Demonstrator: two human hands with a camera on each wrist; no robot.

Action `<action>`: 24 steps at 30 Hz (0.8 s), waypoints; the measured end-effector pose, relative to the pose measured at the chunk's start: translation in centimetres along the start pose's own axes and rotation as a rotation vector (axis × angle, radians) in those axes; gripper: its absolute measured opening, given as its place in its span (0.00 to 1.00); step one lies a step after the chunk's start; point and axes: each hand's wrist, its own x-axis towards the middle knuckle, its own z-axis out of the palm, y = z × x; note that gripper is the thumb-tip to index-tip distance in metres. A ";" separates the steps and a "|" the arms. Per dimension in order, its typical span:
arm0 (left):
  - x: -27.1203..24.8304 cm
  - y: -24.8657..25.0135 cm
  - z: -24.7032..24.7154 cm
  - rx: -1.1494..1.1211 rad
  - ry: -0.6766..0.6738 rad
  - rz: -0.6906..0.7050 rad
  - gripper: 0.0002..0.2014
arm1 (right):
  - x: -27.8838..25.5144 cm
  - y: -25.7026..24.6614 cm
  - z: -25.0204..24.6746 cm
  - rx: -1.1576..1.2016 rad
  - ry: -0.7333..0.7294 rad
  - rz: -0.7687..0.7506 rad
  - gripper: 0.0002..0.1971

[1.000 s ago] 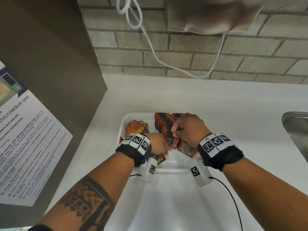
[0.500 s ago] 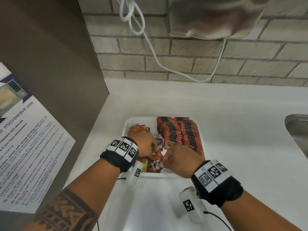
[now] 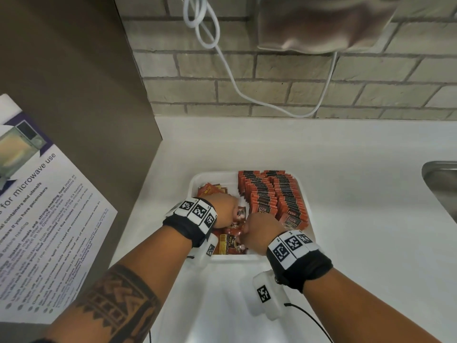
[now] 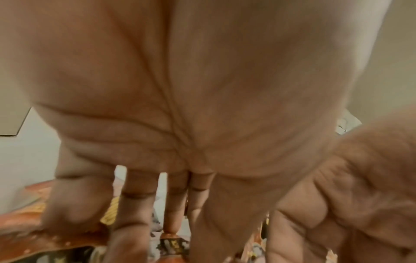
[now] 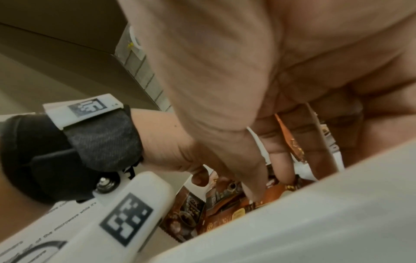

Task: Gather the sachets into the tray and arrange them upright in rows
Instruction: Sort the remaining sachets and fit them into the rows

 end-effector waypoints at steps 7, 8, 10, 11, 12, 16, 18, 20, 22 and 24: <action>0.3 -0.8 -0.2 -0.032 0.007 -0.014 0.18 | 0.2 0.3 0.2 0.087 0.002 0.034 0.10; 0.3 -0.8 -0.2 -0.023 -0.008 -0.017 0.21 | 0.2 0.3 0.1 0.079 -0.002 0.031 0.09; 0.3 -0.8 -0.3 0.018 -0.040 -0.014 0.26 | 0.2 0.3 0.1 0.073 0.006 0.033 0.09; 0.2 -0.8 -0.4 0.033 -0.052 -0.014 0.26 | 0.1 0.3 0.0 0.084 0.016 0.039 0.09; 0.1 -0.8 -0.4 0.038 -0.059 -0.010 0.26 | 0.1 0.4 0.0 0.091 0.023 0.045 0.08; 0.1 -0.8 -0.3 0.026 -0.075 -0.002 0.17 | -0.2 0.5 -0.2 0.091 0.018 0.054 0.09; 0.1 -1.0 -0.1 -0.008 -0.089 -0.017 0.16 | -0.3 0.4 -0.3 0.099 0.022 0.061 0.10; 0.1 -1.1 -0.1 -0.033 -0.094 -0.021 0.16 | -0.6 0.4 -0.5 0.123 0.022 0.066 0.12; 0.0 -1.2 -0.1 -0.055 -0.096 -0.022 0.16 | -1.0 0.3 -0.7 0.147 0.021 0.065 0.15; -0.1 -1.2 -0.2 -0.088 -0.104 -0.018 0.15 | -1.5 0.2 -1.1 0.168 0.015 0.060 0.17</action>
